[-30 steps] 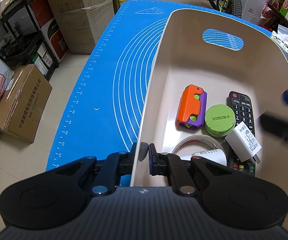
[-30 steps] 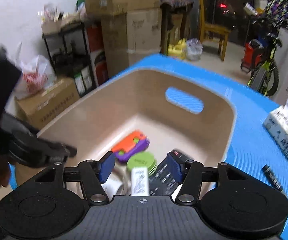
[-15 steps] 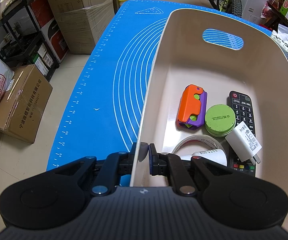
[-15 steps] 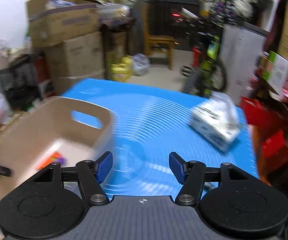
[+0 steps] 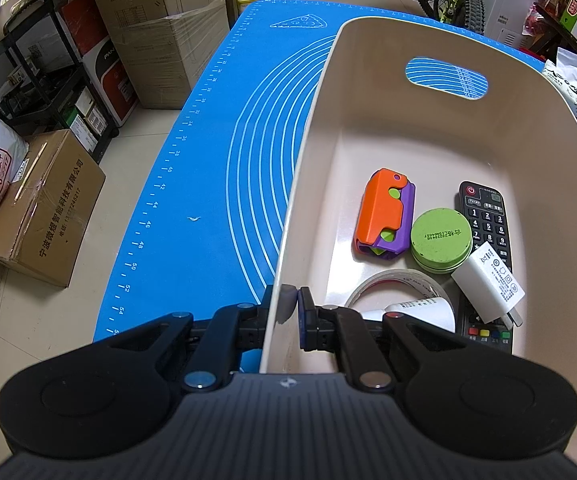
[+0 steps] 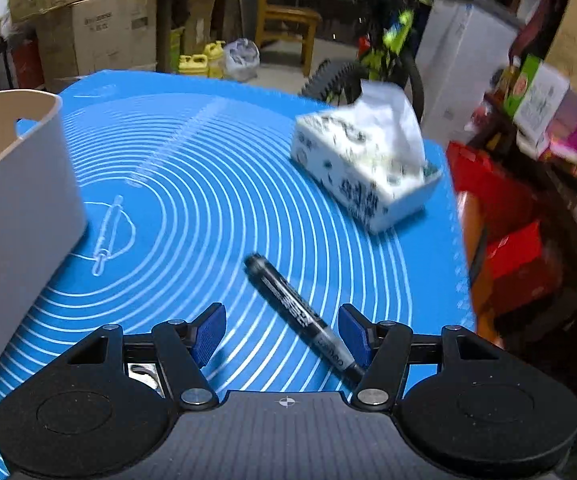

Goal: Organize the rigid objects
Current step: 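Grasp the black marker by its middle with the right gripper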

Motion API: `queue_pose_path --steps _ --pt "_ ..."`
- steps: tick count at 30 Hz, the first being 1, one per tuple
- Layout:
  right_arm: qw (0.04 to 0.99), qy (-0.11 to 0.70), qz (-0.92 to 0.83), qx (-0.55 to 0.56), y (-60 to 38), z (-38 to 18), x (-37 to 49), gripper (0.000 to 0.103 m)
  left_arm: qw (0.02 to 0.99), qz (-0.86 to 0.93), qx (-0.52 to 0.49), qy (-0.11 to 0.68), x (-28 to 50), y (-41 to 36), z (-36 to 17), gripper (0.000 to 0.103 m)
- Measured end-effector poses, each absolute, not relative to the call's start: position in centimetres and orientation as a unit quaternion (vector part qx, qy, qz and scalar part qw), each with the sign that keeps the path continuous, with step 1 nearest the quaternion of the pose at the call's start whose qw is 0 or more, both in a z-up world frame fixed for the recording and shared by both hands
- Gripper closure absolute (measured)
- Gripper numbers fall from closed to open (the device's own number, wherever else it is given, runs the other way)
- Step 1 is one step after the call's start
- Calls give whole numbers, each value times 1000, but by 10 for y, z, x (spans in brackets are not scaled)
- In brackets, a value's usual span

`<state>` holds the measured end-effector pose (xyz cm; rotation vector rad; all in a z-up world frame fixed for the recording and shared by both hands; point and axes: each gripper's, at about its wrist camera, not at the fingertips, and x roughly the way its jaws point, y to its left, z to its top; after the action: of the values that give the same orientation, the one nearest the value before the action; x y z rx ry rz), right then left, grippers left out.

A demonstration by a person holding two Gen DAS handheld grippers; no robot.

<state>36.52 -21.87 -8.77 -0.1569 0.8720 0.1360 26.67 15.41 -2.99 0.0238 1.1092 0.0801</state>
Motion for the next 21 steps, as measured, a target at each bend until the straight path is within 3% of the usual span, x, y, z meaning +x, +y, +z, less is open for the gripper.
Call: queue_pose_path --steps 8,9,13,18,21 --pt "895 439 62 -42 -233 -106 383 45 849 39 14 526 267 152 -30 91" --pt "896 438 61 -49 -232 -106 382 56 849 39 14 526 267 152 -30 91" --pt "899 432 53 -48 -237 -104 378 68 849 39 14 526 267 152 -30 91" --pt "893 438 64 -82 -233 -103 380 69 849 39 14 526 267 152 -30 91" --pt "888 444 59 -100 -231 -107 382 61 849 39 15 526 267 152 -30 91"
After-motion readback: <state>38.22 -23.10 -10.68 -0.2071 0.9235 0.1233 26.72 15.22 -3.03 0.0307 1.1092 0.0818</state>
